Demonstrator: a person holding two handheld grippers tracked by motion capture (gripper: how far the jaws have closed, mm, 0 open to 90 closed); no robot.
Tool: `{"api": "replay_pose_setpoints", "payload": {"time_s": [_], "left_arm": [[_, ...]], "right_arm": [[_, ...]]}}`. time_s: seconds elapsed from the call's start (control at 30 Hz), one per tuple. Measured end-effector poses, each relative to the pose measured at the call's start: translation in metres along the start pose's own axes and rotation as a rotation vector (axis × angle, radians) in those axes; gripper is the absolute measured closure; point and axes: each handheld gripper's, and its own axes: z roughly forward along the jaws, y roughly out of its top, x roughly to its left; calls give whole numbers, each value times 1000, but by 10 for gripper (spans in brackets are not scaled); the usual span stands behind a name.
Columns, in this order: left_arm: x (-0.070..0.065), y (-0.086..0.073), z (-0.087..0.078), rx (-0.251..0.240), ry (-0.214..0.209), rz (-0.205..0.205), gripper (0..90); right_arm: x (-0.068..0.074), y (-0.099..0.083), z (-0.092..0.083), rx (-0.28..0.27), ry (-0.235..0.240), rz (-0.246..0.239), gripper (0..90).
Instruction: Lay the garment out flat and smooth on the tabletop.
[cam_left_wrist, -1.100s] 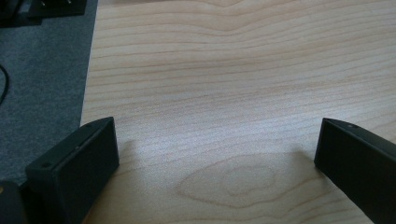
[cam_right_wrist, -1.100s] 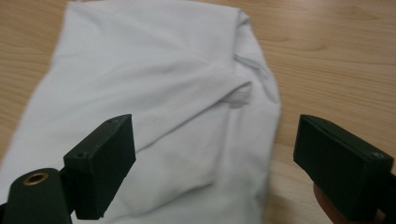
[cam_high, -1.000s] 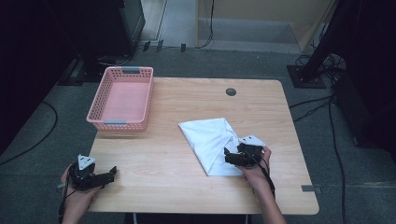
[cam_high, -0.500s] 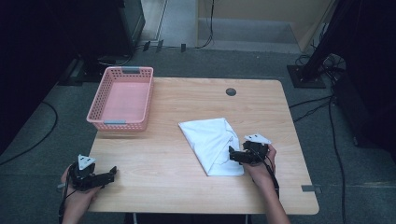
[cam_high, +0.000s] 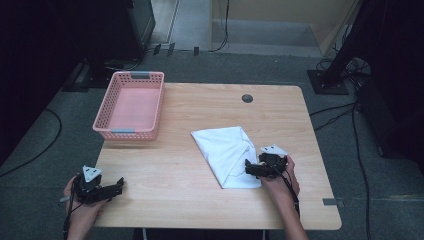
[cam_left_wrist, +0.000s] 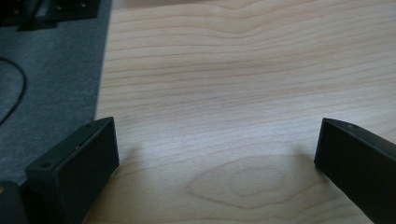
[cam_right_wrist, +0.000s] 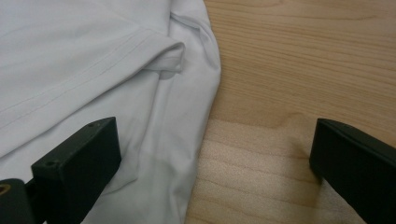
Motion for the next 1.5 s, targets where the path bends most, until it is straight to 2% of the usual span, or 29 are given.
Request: {"api": "replay_pose_setpoints", "payload": {"time_s": [0.03,0.1,0.2,0.4,0.5,0.63,0.73,0.97,1.03,1.07,1.1,1.17,1.33,1.43,1.5], "left_arm": [[-1,1,0,5,4,-6,0],[-5,4,-2,-1,-18,-21,2],[-19,12,-5,-22,-29,12,2],[-48,34,-5,-66,-96,14,2],[-62,41,-2,-84,-113,17,2],[-77,46,4,-88,-139,8,22],[-91,51,7,-83,-153,30,22],[-121,68,8,-102,-206,55,22],[-130,72,9,-107,-196,67,23],[-130,72,9,-107,-196,67,23],[-135,75,10,-109,-187,65,23],[-143,80,12,-109,-202,44,23],[-162,83,19,-101,-231,70,23],[-174,84,22,-106,-263,81,23],[-183,86,24,-103,-273,101,23]], "right_arm": [[0,0,0,1,-1,1,11],[0,0,0,2,2,1,10],[-1,0,0,2,5,-1,9],[-2,0,0,1,16,-2,8],[-3,-1,-1,1,22,-7,7],[-3,-1,-1,3,21,-8,3],[-3,-2,-1,3,18,-9,3],[-3,-2,-2,3,25,-13,3],[-5,-2,-2,4,37,-24,3],[-5,-2,-2,4,37,-24,3],[-7,-3,-3,3,43,-30,3],[-9,-3,-3,4,42,-29,3],[-8,-4,-4,5,36,-26,0],[-9,-4,-4,5,36,-26,0],[-9,-4,-4,5,36,-26,0]]}}
